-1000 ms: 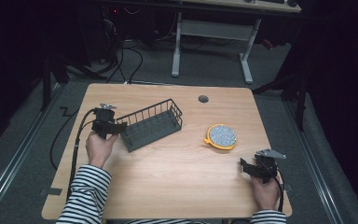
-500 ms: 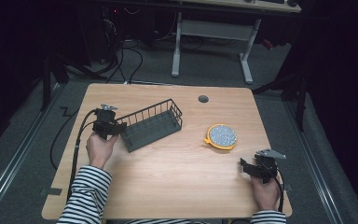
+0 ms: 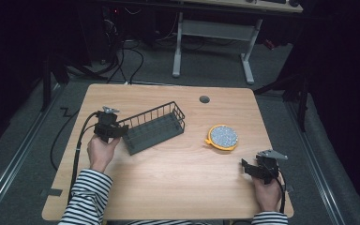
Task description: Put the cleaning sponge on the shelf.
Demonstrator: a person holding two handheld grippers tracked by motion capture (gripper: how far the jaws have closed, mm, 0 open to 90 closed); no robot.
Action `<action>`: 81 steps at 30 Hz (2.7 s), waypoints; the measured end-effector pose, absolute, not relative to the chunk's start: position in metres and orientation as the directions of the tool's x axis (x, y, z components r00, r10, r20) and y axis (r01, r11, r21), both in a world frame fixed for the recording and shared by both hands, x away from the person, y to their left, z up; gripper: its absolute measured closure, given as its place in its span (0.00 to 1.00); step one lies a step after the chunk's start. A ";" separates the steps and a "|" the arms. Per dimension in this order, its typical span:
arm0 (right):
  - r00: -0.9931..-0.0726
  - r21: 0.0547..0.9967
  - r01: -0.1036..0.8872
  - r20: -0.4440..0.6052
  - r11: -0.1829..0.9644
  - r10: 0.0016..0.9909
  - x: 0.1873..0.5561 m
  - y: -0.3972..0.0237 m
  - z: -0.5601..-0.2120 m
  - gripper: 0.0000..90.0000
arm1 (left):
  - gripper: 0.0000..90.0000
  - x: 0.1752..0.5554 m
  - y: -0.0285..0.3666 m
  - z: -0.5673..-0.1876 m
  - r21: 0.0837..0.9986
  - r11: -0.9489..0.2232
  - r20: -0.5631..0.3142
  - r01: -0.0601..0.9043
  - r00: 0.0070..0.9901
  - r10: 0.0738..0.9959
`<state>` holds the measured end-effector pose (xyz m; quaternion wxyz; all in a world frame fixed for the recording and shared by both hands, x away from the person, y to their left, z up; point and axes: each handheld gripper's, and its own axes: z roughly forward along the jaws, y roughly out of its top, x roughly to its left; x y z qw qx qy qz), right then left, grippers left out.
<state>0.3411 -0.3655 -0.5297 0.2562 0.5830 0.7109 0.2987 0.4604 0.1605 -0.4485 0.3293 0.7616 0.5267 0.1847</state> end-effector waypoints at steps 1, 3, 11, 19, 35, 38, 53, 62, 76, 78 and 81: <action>-0.190 0.723 0.676 -0.016 0.142 0.982 0.341 -0.366 -0.530 0.35 | 0.63 0.458 0.160 -0.448 0.694 -0.229 -0.067 0.682 0.378 0.923; -0.191 0.725 0.674 -0.015 0.142 0.981 0.341 -0.366 -0.530 0.35 | 0.62 0.455 0.159 -0.448 0.693 -0.235 -0.065 0.682 0.384 0.921; -0.197 0.724 0.674 -0.016 0.147 0.980 0.341 -0.366 -0.530 0.35 | 0.62 0.443 0.156 -0.449 0.700 -0.245 -0.069 0.671 0.405 0.912; -0.197 0.725 0.673 -0.016 0.147 0.980 0.341 -0.366 -0.530 0.35 | 0.63 0.435 0.151 -0.449 0.701 -0.274 -0.056 0.658 0.434 0.899; -0.197 0.724 0.674 -0.017 0.148 0.980 0.341 -0.365 -0.530 0.35 | 0.63 0.412 0.129 -0.450 0.710 -0.340 -0.041 0.616 0.518 0.854; -0.198 0.723 0.674 -0.019 0.151 0.980 0.341 -0.366 -0.530 0.35 | 0.63 0.407 0.127 -0.451 0.719 -0.332 -0.049 0.610 0.522 0.852; -0.197 0.722 0.675 -0.018 0.149 0.980 0.341 -0.365 -0.530 0.35 | 0.55 0.401 0.122 -0.454 0.732 -0.317 -0.081 0.604 0.538 0.839; -0.199 0.724 0.673 -0.020 0.151 0.980 0.341 -0.366 -0.530 0.35 | 0.42 0.393 0.142 -0.440 0.805 -0.207 -0.130 0.556 0.505 0.853; -0.198 0.725 0.673 -0.010 0.143 0.980 0.341 -0.366 -0.530 0.38 | 0.40 0.379 0.193 -0.457 0.822 -0.095 -0.172 0.561 0.404 0.898; -0.197 0.725 0.674 -0.010 0.143 0.980 0.341 -0.366 -0.530 0.38 | 0.40 0.378 0.199 -0.464 0.814 -0.086 -0.181 0.575 0.391 0.902; -0.198 0.725 0.674 -0.010 0.143 0.980 0.341 -0.366 -0.530 0.38 | 0.40 0.377 0.204 -0.475 0.802 -0.085 -0.174 0.591 0.367 0.914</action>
